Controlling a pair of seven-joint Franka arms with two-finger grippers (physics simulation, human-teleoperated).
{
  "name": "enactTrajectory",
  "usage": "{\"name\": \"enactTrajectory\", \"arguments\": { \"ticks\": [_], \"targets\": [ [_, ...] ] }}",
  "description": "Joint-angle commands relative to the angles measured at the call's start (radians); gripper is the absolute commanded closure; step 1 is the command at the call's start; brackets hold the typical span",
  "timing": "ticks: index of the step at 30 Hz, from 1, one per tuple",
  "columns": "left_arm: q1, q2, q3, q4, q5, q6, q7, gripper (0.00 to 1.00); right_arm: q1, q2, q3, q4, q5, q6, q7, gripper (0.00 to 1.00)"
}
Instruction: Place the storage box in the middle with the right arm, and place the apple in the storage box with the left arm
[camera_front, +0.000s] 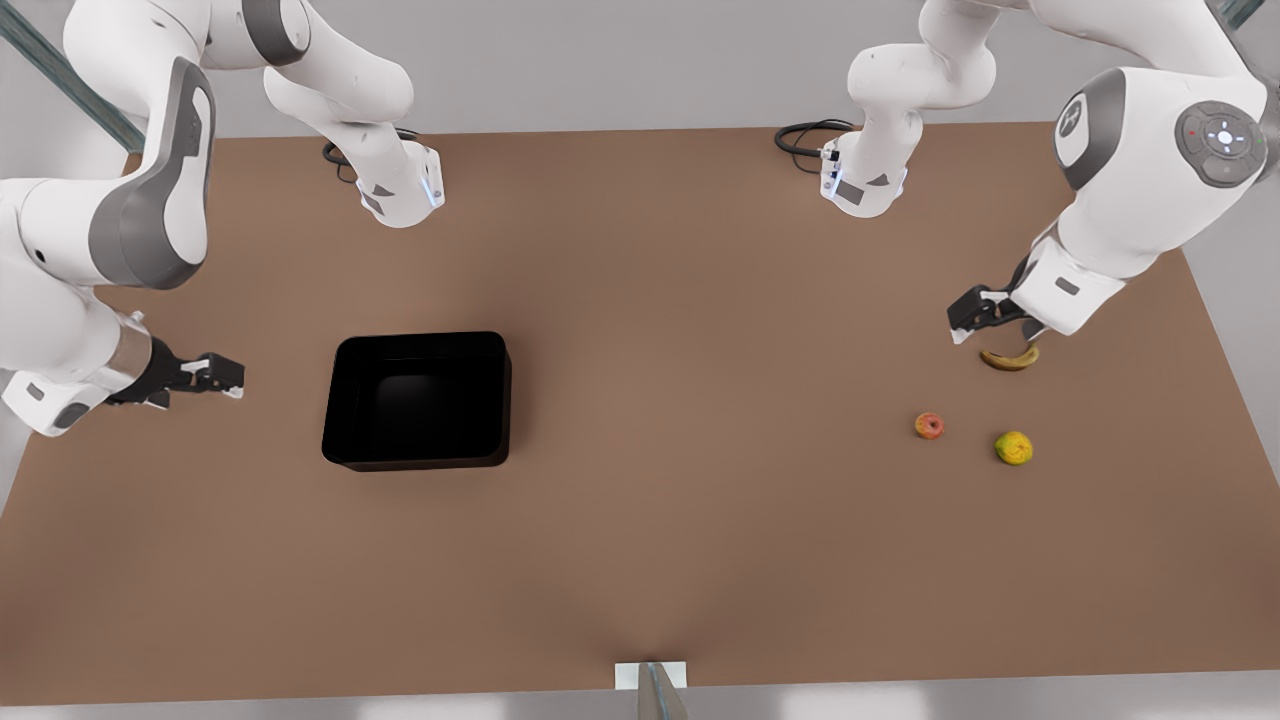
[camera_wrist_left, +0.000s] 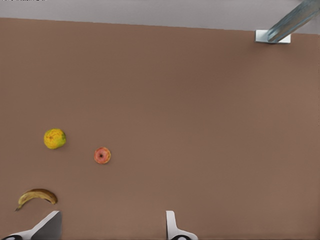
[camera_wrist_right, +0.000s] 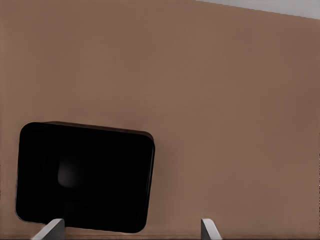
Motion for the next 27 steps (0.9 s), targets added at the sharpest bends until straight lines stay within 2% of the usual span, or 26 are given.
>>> {"name": "enactTrajectory", "arguments": {
  "ticks": [1,2,3,5,7,8,11,13,15,16,19,20,21,23,27],
  "targets": [
    [0.003,0.0,0.0,0.0,-0.019,-0.001,-0.001,0.0,0.0,-0.001,0.0,0.0,0.0,-0.002,0.0,0.0],
    [0.001,0.005,0.0,-0.003,-0.021,0.001,0.001,0.0,0.0,-0.001,0.003,0.0,0.0,-0.002,0.0,0.0],
    [-0.002,0.051,-0.002,-0.165,-0.021,0.111,-0.007,0.0,0.0,0.002,0.003,-0.002,0.0,-0.002,0.002,0.0],
    [-0.002,0.112,-0.003,-0.247,-0.028,0.139,-0.01,0.0,0.0,0.013,0.005,-0.017,0.003,0.0,0.008,0.0],
    [0.01,0.095,-0.002,-0.449,-0.021,0.393,-0.002,0.0,0.015,0.027,0.048,-0.04,0.005,0.011,0.128,0.0],
    [0.013,0.112,-0.002,-0.448,-0.018,0.39,-0.002,0.0,0.024,0.036,0.084,-0.046,0.003,0.017,0.206,0.0],
    [0.024,0.23,-0.003,-0.442,-0.015,0.432,-0.001,0.0,0.121,0.07,0.077,-0.032,0.002,0.018,0.28,0.0],
    [0.029,0.255,-0.002,-0.445,-0.016,0.469,0.001,0.0,0.127,0.073,0.078,-0.046,0.006,0.015,0.292,0.0],
    [0.076,0.275,-0.002,-0.459,0.041,0.536,0.035,0.0,0.124,0.084,0.077,-0.135,0.003,0.064,0.292,0.0],
    [0.101,0.267,0.0,-0.488,0.047,0.561,0.054,0.0,0.104,0.077,0.077,-0.222,-0.003,0.15,0.289,0.0],
    [0.124,0.189,0.0,-0.67,0.097,0.688,0.065,0.0,0.087,0.16,0.077,-0.222,-0.006,0.216,0.29,0.0],
    [0.139,0.189,-0.002,-0.673,0.097,0.688,0.065,0.0,0.072,0.16,0.075,-0.241,-0.007,0.282,0.292,0.0],
    [0.144,0.202,-0.002,-0.667,0.099,0.699,0.065,0.0,0.043,0.107,0.084,-0.392,-0.007,0.428,0.295,0.0],
    [0.161,0.262,0.0,-0.649,0.099,0.745,0.065,0.0,0.001,-0.016,0.084,-0.577,-0.007,0.521,0.292,0.0],
    [0.208,0.336,-0.002,-0.601,0.099,0.763,0.067,0.0,-0.062,0.007,0.098,-0.614,-0.03,0.541,0.24,0.0]
  ]
}}
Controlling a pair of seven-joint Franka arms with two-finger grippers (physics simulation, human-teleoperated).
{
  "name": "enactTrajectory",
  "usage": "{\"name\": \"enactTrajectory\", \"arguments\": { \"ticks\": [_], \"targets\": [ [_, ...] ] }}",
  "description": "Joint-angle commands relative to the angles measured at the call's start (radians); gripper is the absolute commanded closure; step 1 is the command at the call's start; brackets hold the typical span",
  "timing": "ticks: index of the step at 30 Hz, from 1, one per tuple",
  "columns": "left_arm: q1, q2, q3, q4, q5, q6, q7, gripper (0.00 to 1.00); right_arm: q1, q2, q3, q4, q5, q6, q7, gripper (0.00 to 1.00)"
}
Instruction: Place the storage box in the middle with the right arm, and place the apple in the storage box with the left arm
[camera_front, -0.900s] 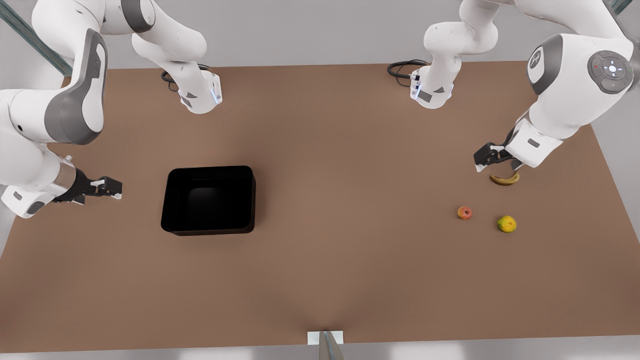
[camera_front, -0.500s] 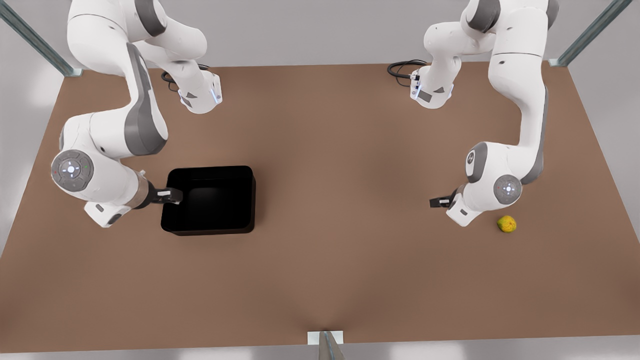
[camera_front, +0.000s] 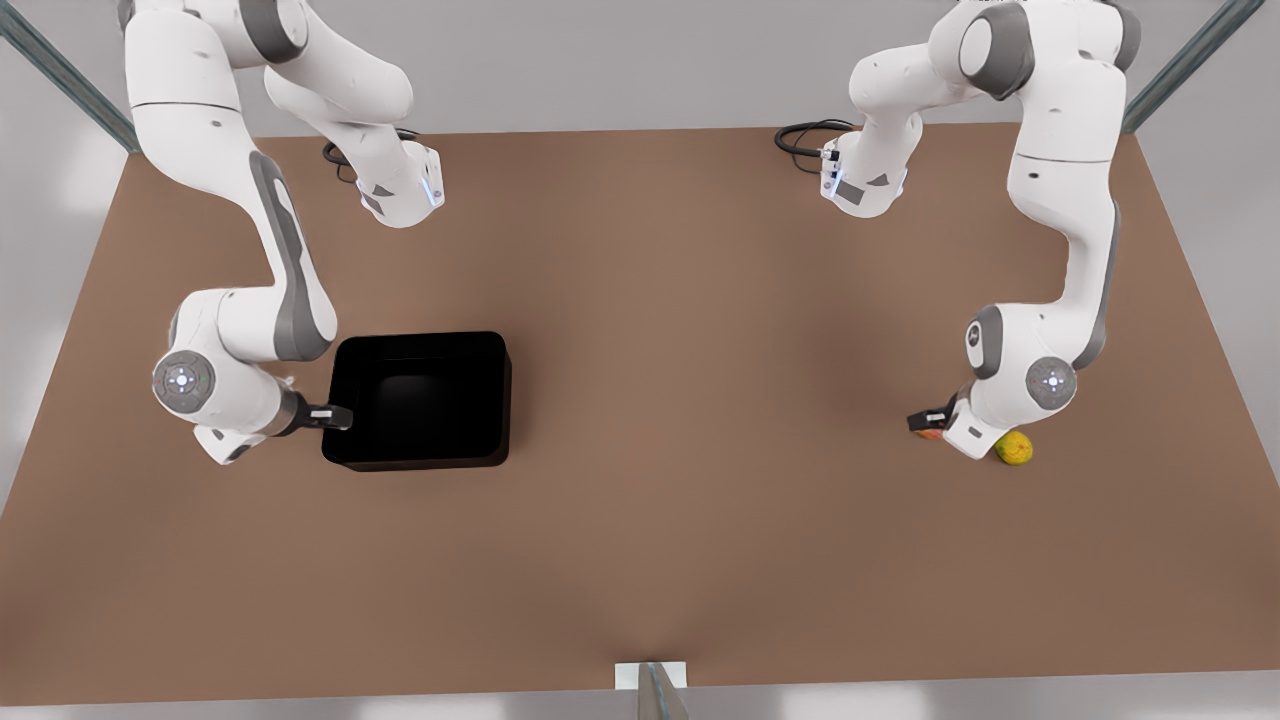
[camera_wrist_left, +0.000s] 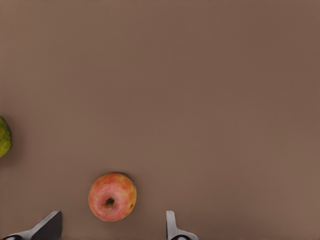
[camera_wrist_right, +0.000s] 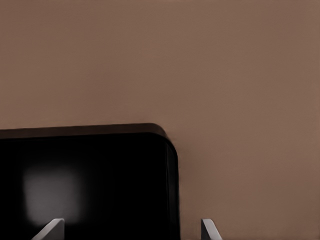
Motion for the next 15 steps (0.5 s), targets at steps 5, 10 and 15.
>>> {"name": "enactTrajectory", "arguments": {
  "ticks": [5,10,15],
  "targets": [
    [0.026,0.059,-0.015,-0.002,0.024,0.038,0.029,0.0,-0.027,0.018,0.001,-0.044,-0.05,0.025,-0.002,0.0],
    [0.075,0.072,-0.038,-0.008,0.055,0.042,0.029,0.0,-0.047,-0.051,0.033,-0.252,-0.049,0.161,0.004,0.0],
    [0.075,0.076,-0.043,-0.02,0.055,0.042,0.029,0.0,-0.086,-0.047,0.039,-0.343,-0.055,0.267,-0.012,0.0]
  ]
}}
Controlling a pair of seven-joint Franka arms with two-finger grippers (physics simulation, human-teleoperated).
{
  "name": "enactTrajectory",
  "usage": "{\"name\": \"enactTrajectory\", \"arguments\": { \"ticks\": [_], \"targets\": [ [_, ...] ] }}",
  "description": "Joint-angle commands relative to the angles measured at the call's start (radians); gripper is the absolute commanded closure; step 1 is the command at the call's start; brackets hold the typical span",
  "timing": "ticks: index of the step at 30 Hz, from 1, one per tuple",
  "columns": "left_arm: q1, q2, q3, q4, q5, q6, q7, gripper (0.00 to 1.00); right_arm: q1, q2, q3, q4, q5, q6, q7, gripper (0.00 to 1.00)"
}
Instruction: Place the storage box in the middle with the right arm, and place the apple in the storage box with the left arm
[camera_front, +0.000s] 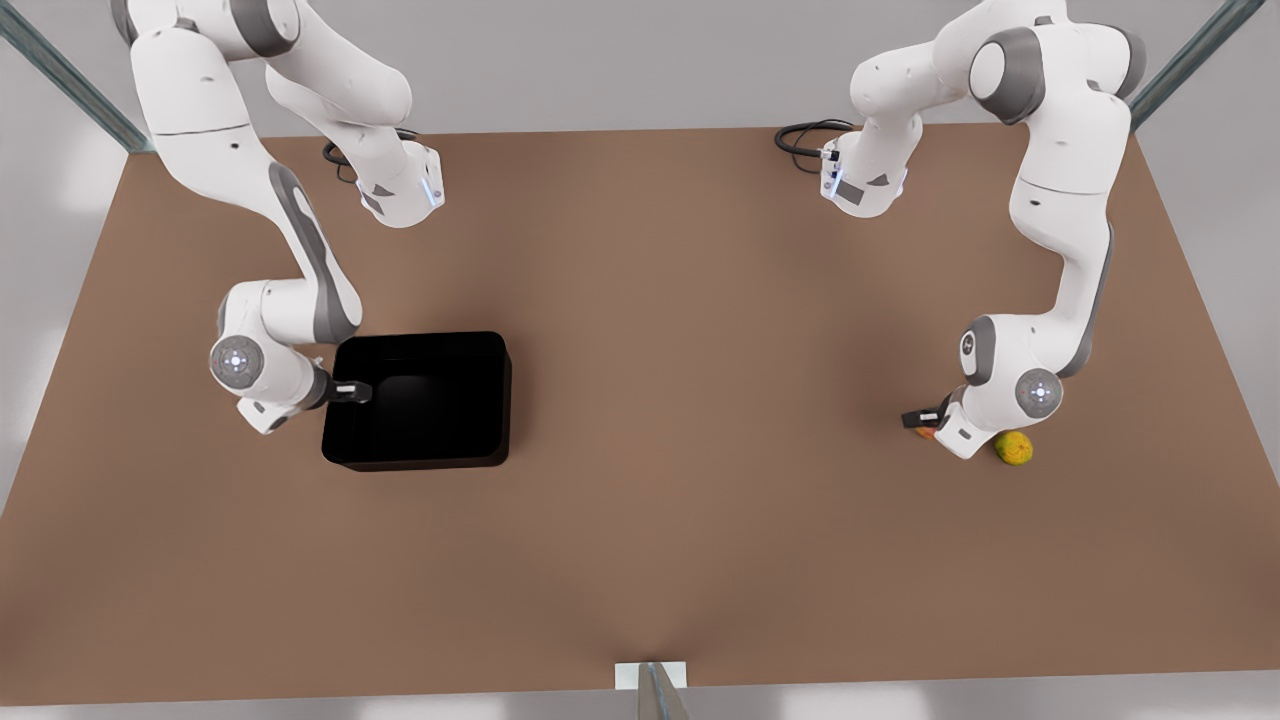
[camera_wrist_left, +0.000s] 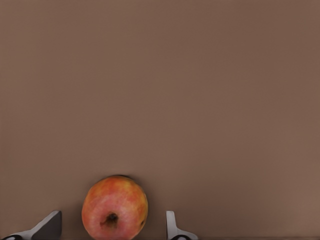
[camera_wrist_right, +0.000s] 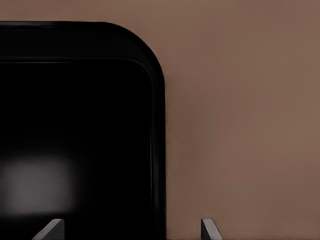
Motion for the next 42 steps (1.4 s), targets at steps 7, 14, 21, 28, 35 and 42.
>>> {"name": "enactTrajectory", "arguments": {
  "ticks": [7,14,21,28,35,42],
  "targets": [
    [0.003,0.0,-0.002,-0.001,0.007,0.0,0.002,0.0,-0.022,0.038,0.0,-0.031,0.0,0.062,-0.002,0.0],
    [0.0,0.005,-0.003,0.005,0.007,0.0,0.002,0.0,-0.023,0.063,0.0,-0.031,0.0,0.082,-0.001,0.79],
    [0.002,0.011,-0.003,0.005,0.005,0.002,0.002,0.0,-0.023,0.063,0.0,-0.025,0.001,0.082,-0.021,0.79],
    [0.002,0.011,-0.003,0.005,0.005,0.0,0.002,0.0,-0.023,0.075,0.018,-0.023,0.003,0.105,-0.018,0.79],
    [0.002,0.011,-0.003,0.005,0.005,0.0,0.002,0.0,-0.138,0.055,0.124,0.012,0.006,0.014,-0.016,0.79],
    [0.002,0.011,-0.003,0.005,0.005,0.0,0.002,0.0,-0.154,0.074,0.238,0.216,0.086,-0.222,0.007,0.79]
  ]
}}
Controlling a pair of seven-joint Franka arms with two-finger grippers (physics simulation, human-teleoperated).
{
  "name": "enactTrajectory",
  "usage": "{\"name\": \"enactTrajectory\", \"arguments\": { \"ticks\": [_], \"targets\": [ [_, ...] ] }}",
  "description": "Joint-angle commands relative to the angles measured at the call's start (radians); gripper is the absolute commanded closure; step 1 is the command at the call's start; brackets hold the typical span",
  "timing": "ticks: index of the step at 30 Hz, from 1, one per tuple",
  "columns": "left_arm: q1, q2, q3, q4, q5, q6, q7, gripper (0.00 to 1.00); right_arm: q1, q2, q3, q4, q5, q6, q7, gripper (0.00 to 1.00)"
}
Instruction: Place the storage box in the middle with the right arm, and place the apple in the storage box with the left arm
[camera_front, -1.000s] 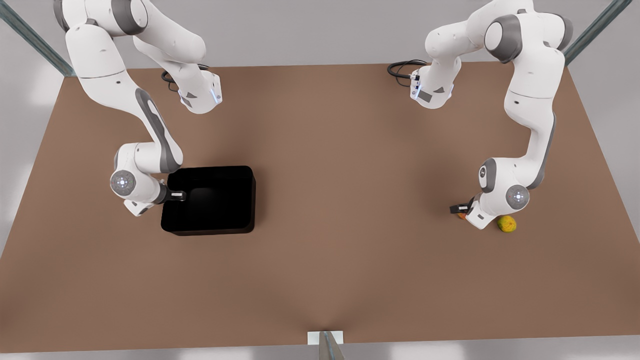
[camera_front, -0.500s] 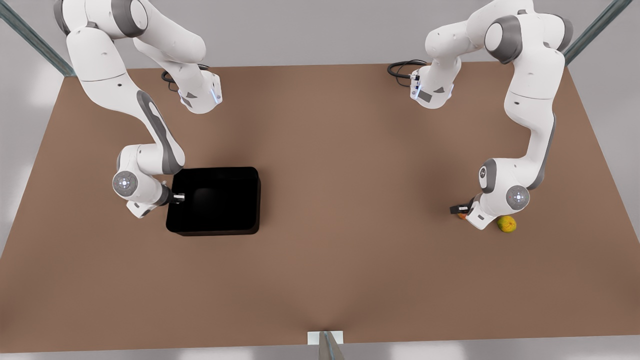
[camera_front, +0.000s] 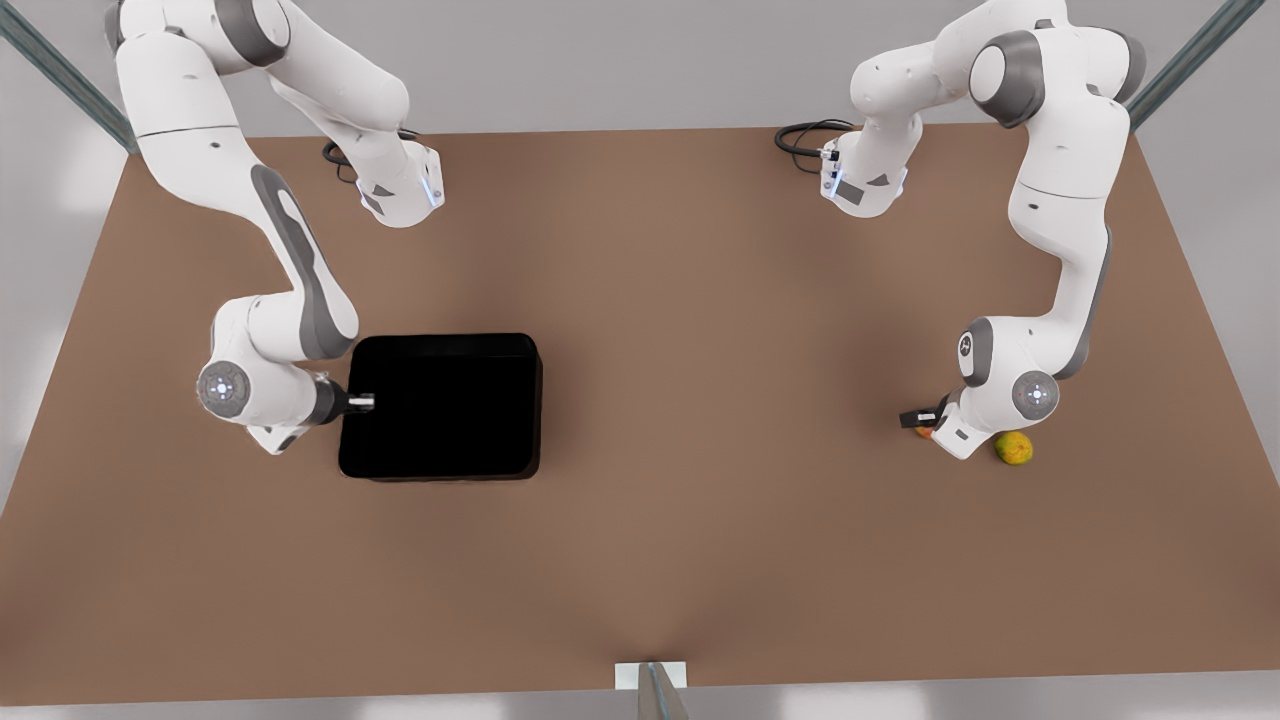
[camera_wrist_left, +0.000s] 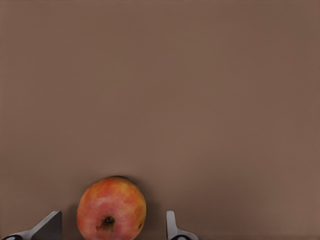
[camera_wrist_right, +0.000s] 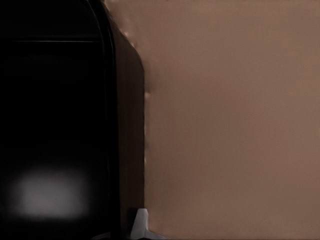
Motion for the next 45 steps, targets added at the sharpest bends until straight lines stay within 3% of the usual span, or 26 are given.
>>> {"name": "enactTrajectory", "arguments": {
  "ticks": [1,6,12,17,25,26,30,31,34,36,39,45],
  "targets": [
    [0.0,0.0,0.0,0.0,0.0,0.0,0.0,0.0,0.013,0.003,0.0,0.01,0.004,0.0,0.021,0.79],
    [0.0,0.002,0.0,0.0,0.0,0.0,0.0,0.0,0.223,0.059,-0.002,0.103,0.077,0.006,0.156,0.79],
    [0.0,0.009,0.0,0.0,0.0,0.002,-0.002,0.0,0.47,0.207,-0.015,0.33,0.077,-0.008,0.4,0.79],
    [0.0,0.009,-0.002,0.0,0.0,0.002,-0.002,0.03,0.67,0.312,-0.123,0.499,0.077,-0.059,0.472,0.79],
    [0.008,0.011,-0.008,0.002,0.0,0.002,0.0,0.04,0.716,0.387,-0.147,0.542,0.054,-0.045,0.465,0.79],
    [0.008,0.012,-0.008,0.006,0.0,0.002,0.0,0.04,0.726,0.387,-0.158,0.542,0.054,-0.043,0.465,0.0],
    [0.008,0.015,-0.008,0.008,0.0,0.002,0.0,0.18,0.705,0.349,-0.158,0.547,0.056,-0.062,0.458,0.0],
    [0.008,0.015,-0.008,0.008,0.0,0.002,-0.002,0.29,0.69,0.309,-0.156,0.539,0.057,-0.094,0.458,0.0],
    [0.008,0.015,-0.008,0.008,0.0,0.003,0.0,0.39,0.63,0.093,-0.155,0.43,0.074,-0.132,0.46,0.0],
    [0.008,0.015,-0.008,0.008,0.0,0.003,-0.002,0.42,0.527,-0.067,-0.16,0.34,0.074,-0.181,0.423,0.0],
    [0.009,0.015,-0.008,0.008,0.0,0.002,-0.003,0.42,0.268,-0.227,-0.179,0.162,0.074,-0.171,0.043,0.0],
    [0.009,0.006,-0.008,0.008,0.0,-0.002,-0.005,0.43,0.163,-0.218,-0.178,0.194,0.028,-0.186,0.027,0.0]
  ]
}}
